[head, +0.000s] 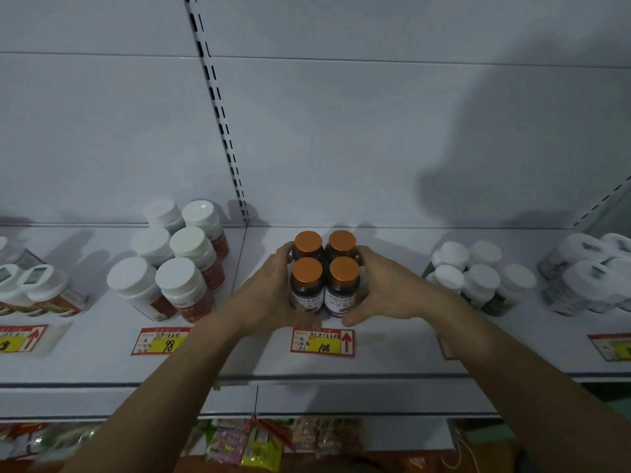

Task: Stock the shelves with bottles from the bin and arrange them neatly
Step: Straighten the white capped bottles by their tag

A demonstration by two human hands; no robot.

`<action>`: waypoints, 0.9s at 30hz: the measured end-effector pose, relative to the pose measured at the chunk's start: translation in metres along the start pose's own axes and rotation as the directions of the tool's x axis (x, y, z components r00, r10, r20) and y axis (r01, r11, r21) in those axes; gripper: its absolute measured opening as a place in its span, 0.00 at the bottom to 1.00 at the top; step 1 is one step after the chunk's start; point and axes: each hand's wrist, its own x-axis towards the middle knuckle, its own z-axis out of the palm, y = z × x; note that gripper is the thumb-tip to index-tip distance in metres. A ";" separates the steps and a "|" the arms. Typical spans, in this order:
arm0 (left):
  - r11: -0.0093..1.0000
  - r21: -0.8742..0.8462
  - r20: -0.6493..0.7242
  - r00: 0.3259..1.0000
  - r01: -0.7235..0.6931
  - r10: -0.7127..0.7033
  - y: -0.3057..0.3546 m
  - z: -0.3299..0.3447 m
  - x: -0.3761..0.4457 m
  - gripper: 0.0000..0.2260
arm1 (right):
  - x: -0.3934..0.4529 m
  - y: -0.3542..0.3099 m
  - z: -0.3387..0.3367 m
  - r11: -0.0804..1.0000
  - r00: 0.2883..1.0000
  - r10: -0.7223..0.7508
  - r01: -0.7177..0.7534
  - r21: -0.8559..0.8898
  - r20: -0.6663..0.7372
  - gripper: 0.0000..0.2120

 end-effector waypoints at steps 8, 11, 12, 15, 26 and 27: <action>0.712 0.701 0.000 0.999 -0.035 0.049 0.046 -0.062 -0.044 0.50 | -0.030 -0.038 -0.069 0.865 0.998 -0.064 0.040 -0.500 -0.030 0.59; 0.573 0.819 -0.056 0.996 0.007 0.067 0.053 -0.090 -0.052 0.50 | -0.030 -0.056 -0.091 0.811 0.994 -0.109 0.103 -0.576 0.023 0.59; 0.560 0.828 -0.078 0.995 0.031 0.061 0.053 -0.099 -0.055 0.49 | -0.028 -0.062 -0.095 0.798 0.992 -0.116 0.116 -0.591 0.037 0.59; 0.575 0.813 -0.138 0.990 0.097 0.029 0.048 -0.123 -0.070 0.47 | -0.021 -0.083 -0.096 0.782 0.986 -0.154 0.164 -0.601 0.069 0.55; 0.689 0.704 -0.143 0.985 0.170 -0.097 -0.028 -0.172 -0.122 0.54 | 0.003 -0.167 -0.030 0.773 0.951 -0.276 0.305 -0.556 0.139 0.49; 0.703 0.692 -0.134 0.987 0.160 -0.093 -0.037 -0.177 -0.122 0.55 | 0.007 -0.176 -0.025 0.786 0.955 -0.266 0.295 -0.543 0.134 0.50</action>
